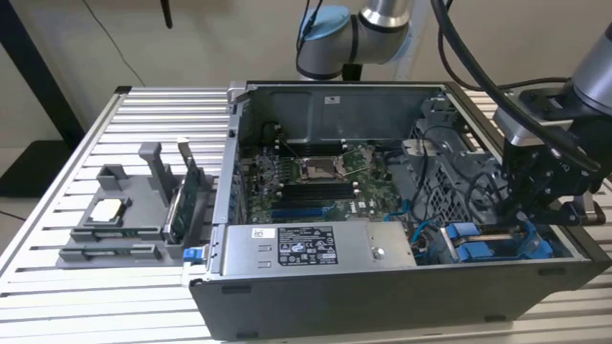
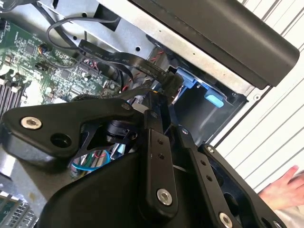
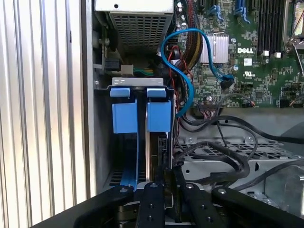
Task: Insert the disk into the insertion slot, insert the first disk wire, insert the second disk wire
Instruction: 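Insert the first disk wire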
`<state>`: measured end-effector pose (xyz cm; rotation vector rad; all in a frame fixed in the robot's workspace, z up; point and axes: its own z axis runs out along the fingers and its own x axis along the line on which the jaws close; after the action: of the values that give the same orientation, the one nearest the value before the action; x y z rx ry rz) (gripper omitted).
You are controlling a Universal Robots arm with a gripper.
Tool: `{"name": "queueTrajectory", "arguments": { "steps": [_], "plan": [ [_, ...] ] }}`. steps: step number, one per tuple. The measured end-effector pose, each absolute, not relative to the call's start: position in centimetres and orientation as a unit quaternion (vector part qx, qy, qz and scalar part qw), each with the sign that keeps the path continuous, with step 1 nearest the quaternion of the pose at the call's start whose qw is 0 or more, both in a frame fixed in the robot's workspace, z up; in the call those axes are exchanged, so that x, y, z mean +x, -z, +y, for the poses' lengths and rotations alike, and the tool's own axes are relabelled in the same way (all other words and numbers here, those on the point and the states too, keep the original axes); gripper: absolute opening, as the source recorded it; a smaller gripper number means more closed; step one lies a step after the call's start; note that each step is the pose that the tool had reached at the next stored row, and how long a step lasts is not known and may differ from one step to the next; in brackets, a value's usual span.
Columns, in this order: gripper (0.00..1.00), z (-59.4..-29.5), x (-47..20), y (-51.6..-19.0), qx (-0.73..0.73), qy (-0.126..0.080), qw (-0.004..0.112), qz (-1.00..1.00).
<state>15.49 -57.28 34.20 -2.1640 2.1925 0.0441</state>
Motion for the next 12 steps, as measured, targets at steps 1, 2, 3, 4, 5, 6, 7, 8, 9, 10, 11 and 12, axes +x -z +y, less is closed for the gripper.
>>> {"name": "queueTrajectory", "arguments": {
  "steps": [1, 2, 3, 4, 5, 6, 7, 8, 9, 10, 11, 12],
  "plan": [
    [0.19, -57.27, 15.54, -34.16, -0.702, -0.014, 0.03, 0.711],
    [0.19, -57.27, 15.57, -34.13, -0.702, -0.014, 0.03, 0.711],
    [0.19, -57.27, 15.6, -34.1, -0.702, -0.014, 0.03, 0.711],
    [0.19, -57.27, 15.62, -34.06, -0.702, -0.014, 0.03, 0.711],
    [0.19, -57.27, 15.64, -34.03, -0.702, -0.014, 0.03, 0.711],
    [0.19, -57.27, 15.68, -34.0, -0.702, -0.014, 0.03, 0.711],
    [0.19, -57.28, 15.73, -33.94, -0.702, -0.014, 0.03, 0.711],
    [0.19, -57.28, 15.76, -33.92, -0.702, -0.014, 0.03, 0.711],
    [0.19, -57.27, 15.77, -33.9, -0.702, -0.014, 0.03, 0.711],
    [0.19, -57.27, 15.77, -33.86, -0.702, -0.014, 0.03, 0.711],
    [0.19, -57.27, 15.78, -33.8, -0.702, -0.014, 0.03, 0.711],
    [0.19, -57.27, 15.79, -33.68, -0.702, -0.015, 0.031, 0.711]
  ]
}}
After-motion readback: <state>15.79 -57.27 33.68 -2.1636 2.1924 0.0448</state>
